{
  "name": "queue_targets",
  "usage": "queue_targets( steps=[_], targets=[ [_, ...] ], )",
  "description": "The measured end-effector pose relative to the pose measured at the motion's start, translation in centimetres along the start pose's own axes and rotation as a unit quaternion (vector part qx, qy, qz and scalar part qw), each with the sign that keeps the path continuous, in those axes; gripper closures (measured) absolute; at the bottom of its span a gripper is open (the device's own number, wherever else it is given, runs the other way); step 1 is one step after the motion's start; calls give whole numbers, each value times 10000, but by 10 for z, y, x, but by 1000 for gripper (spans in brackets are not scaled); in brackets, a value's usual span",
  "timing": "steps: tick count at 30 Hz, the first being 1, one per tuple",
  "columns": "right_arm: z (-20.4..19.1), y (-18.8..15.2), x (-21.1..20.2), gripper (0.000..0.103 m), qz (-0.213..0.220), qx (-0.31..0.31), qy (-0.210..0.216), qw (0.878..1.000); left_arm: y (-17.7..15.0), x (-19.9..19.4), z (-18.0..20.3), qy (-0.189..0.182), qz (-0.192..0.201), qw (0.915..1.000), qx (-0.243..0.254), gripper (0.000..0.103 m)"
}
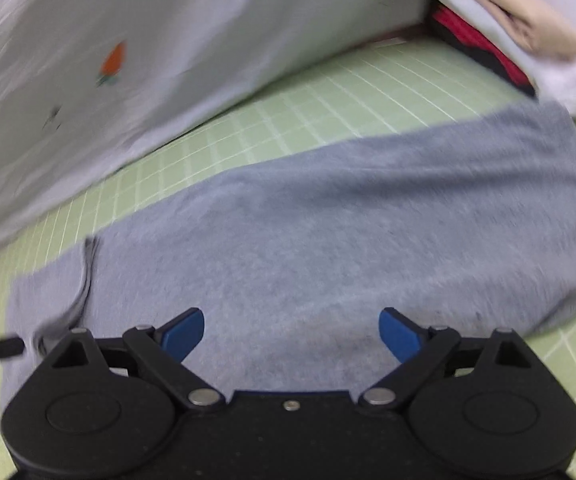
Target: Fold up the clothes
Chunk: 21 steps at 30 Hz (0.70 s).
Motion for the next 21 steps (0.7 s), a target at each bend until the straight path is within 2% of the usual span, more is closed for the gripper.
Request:
queue_targets(
  steps=[5,9,14,19,21],
  targets=[
    [-51,-13,-3,7,-83,-725,428,9964,-17,-24,-27,324,150,9991,-223,9],
    [-91,-26,-2,8,-166,-1033,641,9925,-38,-36,-52,420,188,9986,-272,8],
    [-125,-32,9,9,-162,-995,733,9922,-52,-27,-90,500,48,9975,-500,8],
    [-156,-36,21,10,-147,-920,805,9924,-52,-9,-110,433,-18,9988,-237,8],
    [-169,-38,26,14,-140,-890,833,9924,-52,-2,-114,350,-73,9991,-214,8]
  ],
)
Point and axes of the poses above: each gripper's, at about its wrist camera, not at the fingertips, and x roughly the way its jaws point, z to its right, y to its top, the point moved 1 cm from there along x, roughly the way its jaws point, and after that the axes turned 9 degrees about z, right-handed, at the moved point
